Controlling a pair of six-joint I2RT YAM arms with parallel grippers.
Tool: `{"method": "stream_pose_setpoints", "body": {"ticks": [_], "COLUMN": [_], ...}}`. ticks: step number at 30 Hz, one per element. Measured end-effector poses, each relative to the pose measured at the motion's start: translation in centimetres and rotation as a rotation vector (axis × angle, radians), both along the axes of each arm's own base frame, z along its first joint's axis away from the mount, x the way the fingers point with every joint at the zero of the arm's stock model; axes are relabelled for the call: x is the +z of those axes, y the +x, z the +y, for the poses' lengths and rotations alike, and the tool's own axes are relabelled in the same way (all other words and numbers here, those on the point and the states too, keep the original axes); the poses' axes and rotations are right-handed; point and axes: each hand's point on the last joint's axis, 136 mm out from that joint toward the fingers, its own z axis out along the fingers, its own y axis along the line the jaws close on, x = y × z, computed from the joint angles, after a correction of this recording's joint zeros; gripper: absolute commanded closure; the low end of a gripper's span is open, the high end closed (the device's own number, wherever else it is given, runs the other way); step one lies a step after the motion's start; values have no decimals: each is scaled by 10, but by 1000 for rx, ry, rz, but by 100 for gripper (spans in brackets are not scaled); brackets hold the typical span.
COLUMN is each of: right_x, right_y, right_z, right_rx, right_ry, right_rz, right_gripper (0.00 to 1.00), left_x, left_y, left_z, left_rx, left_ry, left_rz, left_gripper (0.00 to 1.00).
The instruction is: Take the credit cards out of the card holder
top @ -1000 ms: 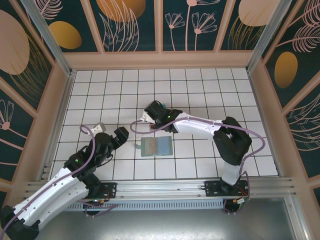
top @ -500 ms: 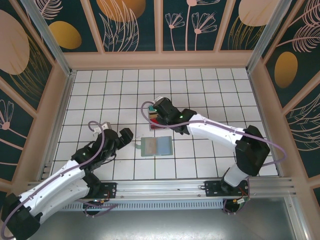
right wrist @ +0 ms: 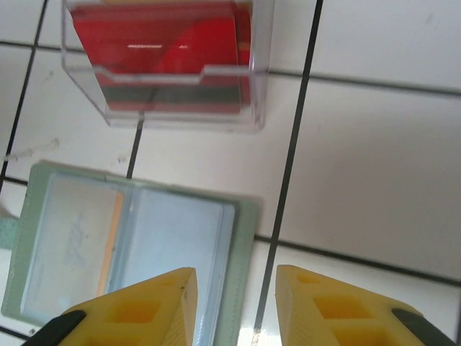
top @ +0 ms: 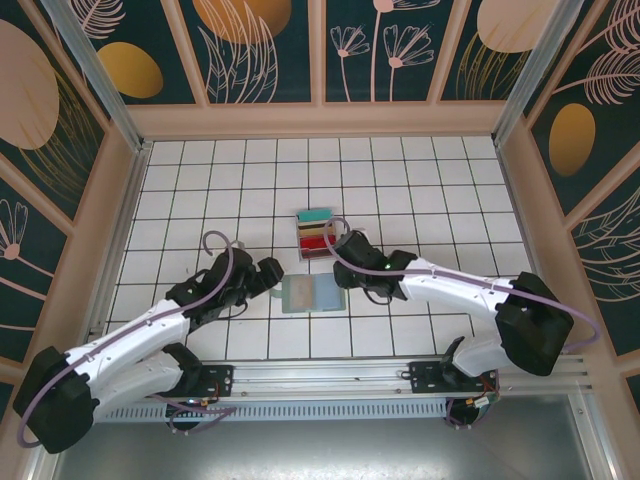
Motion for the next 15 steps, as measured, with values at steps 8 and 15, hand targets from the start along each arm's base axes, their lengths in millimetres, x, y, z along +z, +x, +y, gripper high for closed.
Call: {"method": "stream_pose_setpoints", "body": {"ticks": [8, 15], "right_x": [-35, -43], "right_y": [-28, -32], "right_z": [-1, 4], "right_rx": [-36, -48], "right_ry": [80, 118], "right_rz": [136, 169], "right_gripper": [65, 65], "left_x": [-13, -26], "left_y": [-8, -14], "left_z": [-24, -42], "left_rx": [-94, -170], "left_ry": [-46, -53], "left_rz": [67, 102], "left_gripper": [34, 52]}}
